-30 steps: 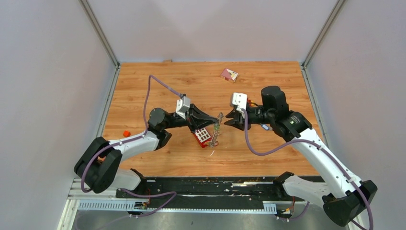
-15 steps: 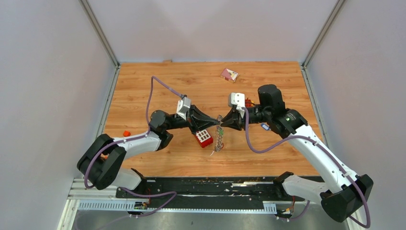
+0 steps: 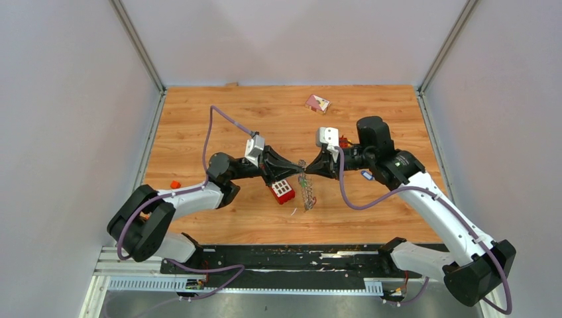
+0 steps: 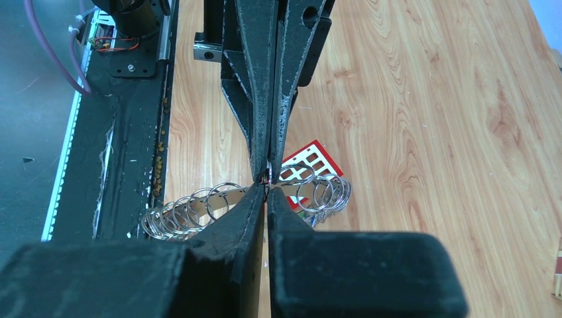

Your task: Put the keys on the keyring

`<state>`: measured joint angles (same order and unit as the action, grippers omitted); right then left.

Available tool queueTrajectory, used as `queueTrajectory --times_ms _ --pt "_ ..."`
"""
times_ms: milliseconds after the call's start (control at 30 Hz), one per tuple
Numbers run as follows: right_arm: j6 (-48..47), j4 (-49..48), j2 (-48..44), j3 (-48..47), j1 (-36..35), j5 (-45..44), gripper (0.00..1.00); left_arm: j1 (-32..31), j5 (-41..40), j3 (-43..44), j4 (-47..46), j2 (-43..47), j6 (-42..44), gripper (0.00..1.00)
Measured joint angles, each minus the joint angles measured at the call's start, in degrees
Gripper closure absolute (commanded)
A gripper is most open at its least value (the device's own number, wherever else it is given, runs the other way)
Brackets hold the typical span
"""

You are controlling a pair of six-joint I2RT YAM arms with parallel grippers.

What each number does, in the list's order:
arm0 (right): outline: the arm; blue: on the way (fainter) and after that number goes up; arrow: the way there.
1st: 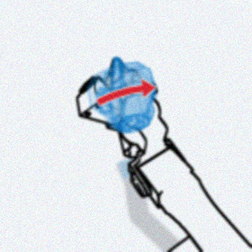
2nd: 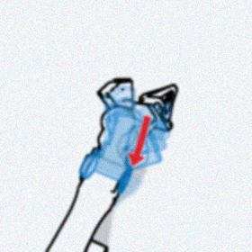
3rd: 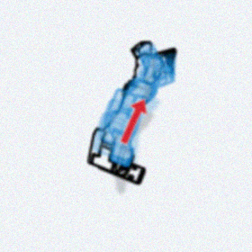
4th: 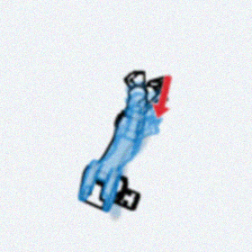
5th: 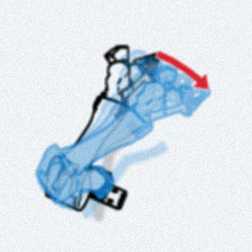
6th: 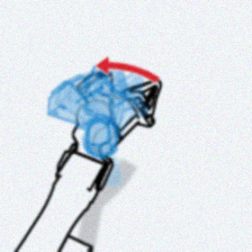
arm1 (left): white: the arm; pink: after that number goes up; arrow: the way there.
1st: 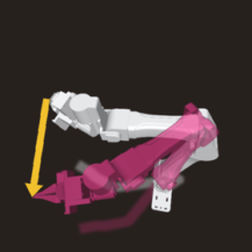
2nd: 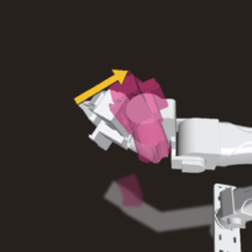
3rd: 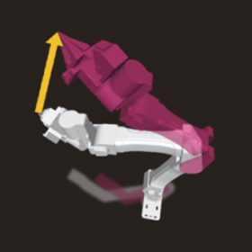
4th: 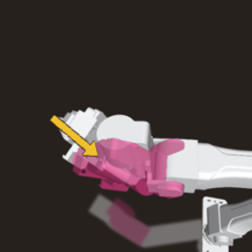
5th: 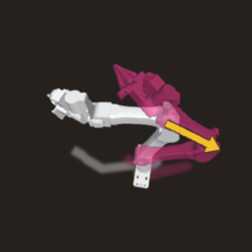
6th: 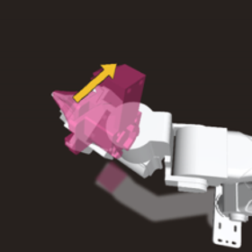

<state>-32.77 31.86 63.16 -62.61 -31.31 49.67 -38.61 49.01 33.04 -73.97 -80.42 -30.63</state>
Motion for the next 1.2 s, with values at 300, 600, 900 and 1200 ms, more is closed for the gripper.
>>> queueTrajectory --times_ms 300,600,900,1200 --pt "0.1 0.1 0.4 0.0 0.0 -1.4 1.0 0.0 0.1 -0.3 0.4 0.0 2.9 0.77" --pt "-8.8 0.6 -2.3 3.6 -1.8 -11.1 1.0 -0.4 1.1 3.2 23.3 4.1 24.1 0.5" --pt "-18.6 0.1 -5.6 8.6 -5.4 -20.0 1.0 -0.4 -0.5 10.7 50.5 4.2 45.3 0.52" --pt "-19.2 0.0 -5.9 8.6 -6.7 -22.8 1.0 -0.7 1.8 15.2 58.5 3.0 50.6 0.55"
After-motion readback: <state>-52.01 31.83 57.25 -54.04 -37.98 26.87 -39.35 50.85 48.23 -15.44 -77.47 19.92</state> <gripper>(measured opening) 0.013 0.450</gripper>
